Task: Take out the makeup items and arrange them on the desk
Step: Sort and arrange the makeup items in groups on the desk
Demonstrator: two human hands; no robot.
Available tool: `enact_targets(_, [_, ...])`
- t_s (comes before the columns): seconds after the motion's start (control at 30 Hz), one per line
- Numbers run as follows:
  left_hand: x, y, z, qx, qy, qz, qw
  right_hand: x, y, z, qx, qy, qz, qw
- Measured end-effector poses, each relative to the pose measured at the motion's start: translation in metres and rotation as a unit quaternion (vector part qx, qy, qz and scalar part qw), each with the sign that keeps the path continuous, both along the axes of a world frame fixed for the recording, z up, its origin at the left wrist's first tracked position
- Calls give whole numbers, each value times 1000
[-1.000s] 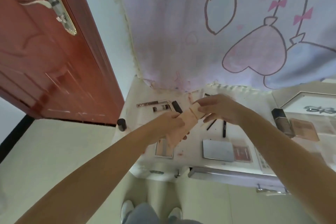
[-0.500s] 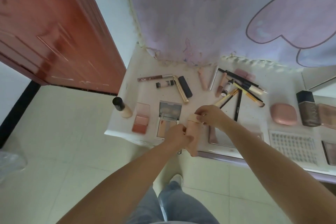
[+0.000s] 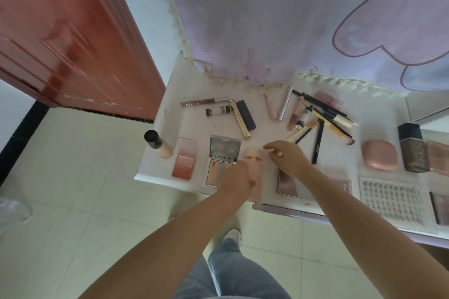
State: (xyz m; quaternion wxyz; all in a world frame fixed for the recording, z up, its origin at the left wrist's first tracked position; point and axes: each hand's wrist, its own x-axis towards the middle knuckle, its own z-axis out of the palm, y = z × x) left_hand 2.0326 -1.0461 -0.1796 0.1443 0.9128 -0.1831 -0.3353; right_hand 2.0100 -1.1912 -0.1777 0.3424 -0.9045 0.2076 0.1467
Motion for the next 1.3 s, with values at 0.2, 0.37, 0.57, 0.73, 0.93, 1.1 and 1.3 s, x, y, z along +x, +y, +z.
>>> enact_targets(0.2, [-4, 4, 2, -17, -58, -43, 997, -43, -29, 11, -139, -22, 148, 979])
enact_targets(0.37, [-4, 7, 6, -7, -127, -121, 984, -82, -42, 4, -264, 145, 266, 916])
enact_targets(0.57, [1, 4, 20, -14, -160, -177, 971, -92, -41, -6, -274, 67, 253, 925])
enact_targets(0.73, [7, 0, 33, -89, -58, -174, 979, -94, -37, 9, -186, -13, 190, 964])
enact_targets(0.93, [29, -8, 70, -237, 204, -119, 942, -91, -34, 78, -67, -159, 80, 982])
enact_targets(1.1, [46, -18, 122, -390, 278, -93, 873, -88, -33, 137, -10, -230, -23, 973])
enact_targets(1.3, [49, -17, 177, -503, 240, -91, 825, -81, -24, 190, -3, -287, -15, 958])
